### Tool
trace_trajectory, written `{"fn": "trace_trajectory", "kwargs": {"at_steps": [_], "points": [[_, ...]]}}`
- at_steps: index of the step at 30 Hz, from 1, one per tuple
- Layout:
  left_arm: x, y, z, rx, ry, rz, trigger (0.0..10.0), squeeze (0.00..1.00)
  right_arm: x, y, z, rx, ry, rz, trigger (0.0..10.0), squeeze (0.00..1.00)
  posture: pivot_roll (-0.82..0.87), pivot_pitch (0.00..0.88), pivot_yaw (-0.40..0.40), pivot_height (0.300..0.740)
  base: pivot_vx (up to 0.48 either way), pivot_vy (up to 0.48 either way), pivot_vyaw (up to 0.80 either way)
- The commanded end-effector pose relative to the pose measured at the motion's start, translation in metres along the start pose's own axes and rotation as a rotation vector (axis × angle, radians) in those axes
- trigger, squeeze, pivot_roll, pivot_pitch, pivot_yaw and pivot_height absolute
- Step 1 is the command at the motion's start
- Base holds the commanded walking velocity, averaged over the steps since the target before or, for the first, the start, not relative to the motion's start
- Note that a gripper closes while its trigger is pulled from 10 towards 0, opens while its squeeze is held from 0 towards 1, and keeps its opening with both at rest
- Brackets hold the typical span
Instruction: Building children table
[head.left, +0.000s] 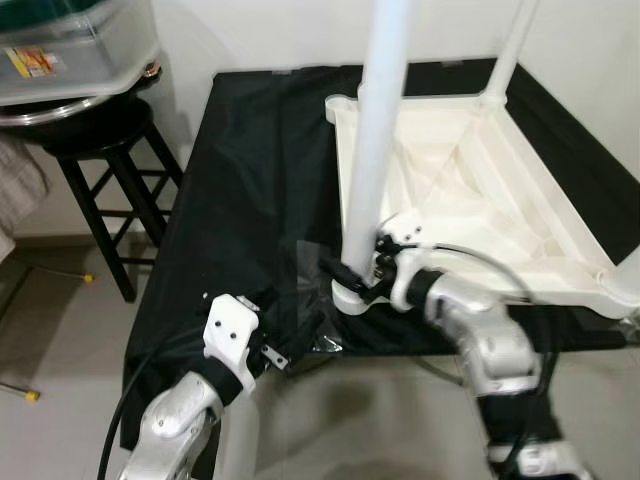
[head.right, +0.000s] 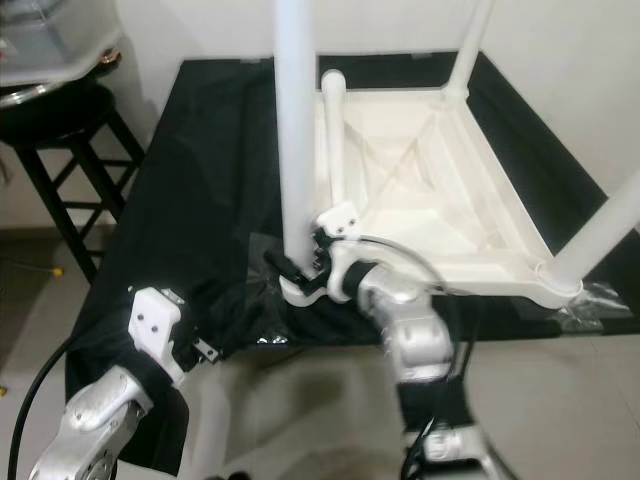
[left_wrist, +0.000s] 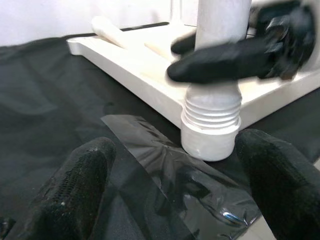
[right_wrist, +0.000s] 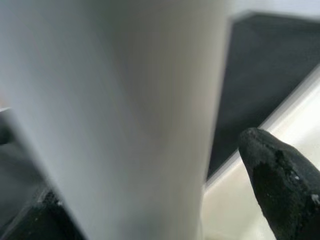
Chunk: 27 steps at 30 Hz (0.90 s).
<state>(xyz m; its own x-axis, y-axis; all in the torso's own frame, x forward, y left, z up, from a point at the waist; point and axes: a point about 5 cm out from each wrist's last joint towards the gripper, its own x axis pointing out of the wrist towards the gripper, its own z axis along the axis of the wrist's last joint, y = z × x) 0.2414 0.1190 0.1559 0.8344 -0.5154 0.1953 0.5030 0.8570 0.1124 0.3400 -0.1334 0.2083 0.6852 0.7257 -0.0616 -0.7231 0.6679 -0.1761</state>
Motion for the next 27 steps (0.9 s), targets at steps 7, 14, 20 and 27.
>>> {"fn": "trace_trajectory", "kwargs": {"at_steps": [7, 14, 20, 27], "points": [[-0.002, -0.003, -0.004, 0.029, 0.009, 0.017, 10.0, 0.0, 0.007, -0.014, 0.014, -0.072, -0.027, 0.189, 6.8, 0.0, 0.07, 0.203, 0.018, 0.74, 0.0, 0.0, 0.0], [-0.005, -0.005, -0.004, 0.038, 0.005, 0.03, 10.0, 0.0, 0.014, -0.018, 0.026, -0.065, -0.052, 0.29, 0.0, 0.0, 0.08, 0.212, 0.019, 0.74, 0.0, 0.0, 0.0], [-0.005, -0.005, -0.004, 0.04, 0.003, 0.034, 10.0, 0.0, 0.011, -0.02, 0.018, -0.052, -0.046, 0.314, 0.0, 0.0, 0.07, 0.213, 0.019, 0.74, 0.0, 0.0, 0.0], [-0.003, -0.006, -0.005, 0.039, -0.001, 0.038, 10.0, 0.0, 0.003, -0.022, 0.005, -0.039, -0.027, 0.217, 0.0, 0.0, 0.04, 0.212, 0.008, 0.74, 0.0, 0.0, 0.0]]}}
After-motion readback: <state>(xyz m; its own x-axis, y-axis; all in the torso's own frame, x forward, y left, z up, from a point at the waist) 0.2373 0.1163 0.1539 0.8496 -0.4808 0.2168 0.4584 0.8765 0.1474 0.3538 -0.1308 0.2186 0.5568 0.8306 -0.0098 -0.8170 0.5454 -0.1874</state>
